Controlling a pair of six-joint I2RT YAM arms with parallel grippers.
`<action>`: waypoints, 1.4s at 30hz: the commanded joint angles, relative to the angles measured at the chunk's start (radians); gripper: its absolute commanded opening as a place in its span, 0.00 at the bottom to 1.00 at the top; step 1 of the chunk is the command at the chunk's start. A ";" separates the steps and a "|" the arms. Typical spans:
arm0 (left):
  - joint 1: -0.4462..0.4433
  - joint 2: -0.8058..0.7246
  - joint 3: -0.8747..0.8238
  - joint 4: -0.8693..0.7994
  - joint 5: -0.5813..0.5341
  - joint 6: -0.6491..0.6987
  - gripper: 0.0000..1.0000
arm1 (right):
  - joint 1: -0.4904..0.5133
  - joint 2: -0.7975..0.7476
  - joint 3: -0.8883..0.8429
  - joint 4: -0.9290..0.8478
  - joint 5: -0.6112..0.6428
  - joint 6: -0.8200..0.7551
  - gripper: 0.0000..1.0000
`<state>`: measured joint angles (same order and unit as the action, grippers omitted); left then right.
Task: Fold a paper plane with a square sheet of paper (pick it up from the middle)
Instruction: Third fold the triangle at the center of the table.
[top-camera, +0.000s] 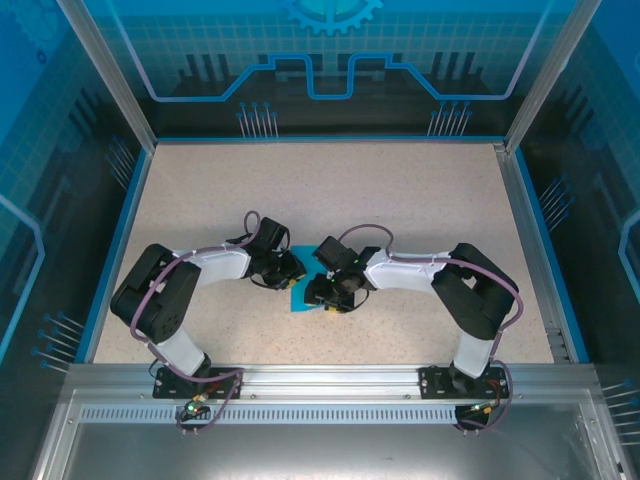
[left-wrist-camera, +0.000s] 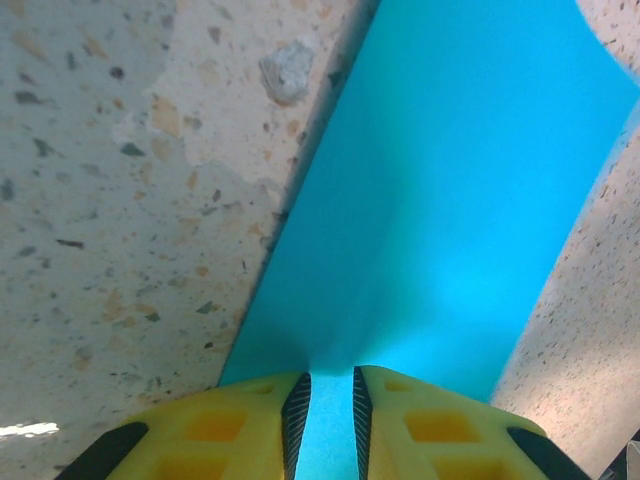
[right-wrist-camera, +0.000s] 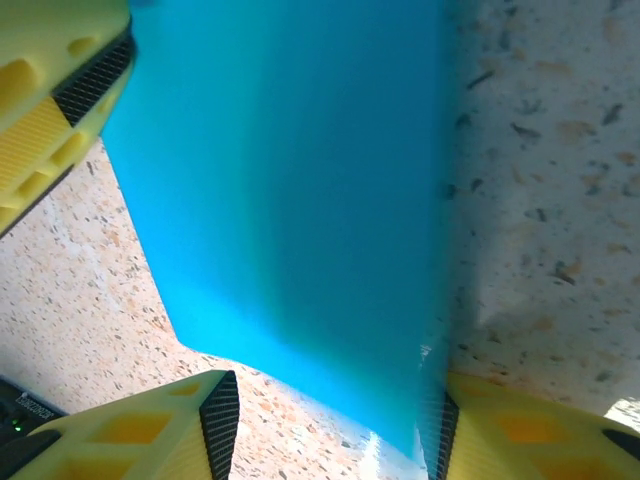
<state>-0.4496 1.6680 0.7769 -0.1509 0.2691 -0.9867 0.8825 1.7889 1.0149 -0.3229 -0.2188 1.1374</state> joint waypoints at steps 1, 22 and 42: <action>0.004 0.066 -0.050 -0.100 -0.066 -0.010 0.25 | -0.002 0.016 0.001 0.033 -0.022 0.007 0.52; 0.003 0.032 -0.044 -0.096 -0.043 0.006 0.26 | -0.043 -0.134 -0.179 0.209 0.019 0.106 0.11; 0.005 0.041 0.127 0.066 0.197 0.157 0.33 | -0.171 -0.201 -0.130 -0.141 -0.064 -0.176 0.00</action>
<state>-0.4488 1.6745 0.8829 -0.0830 0.4255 -0.8600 0.7193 1.6032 0.8707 -0.4049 -0.2481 1.0027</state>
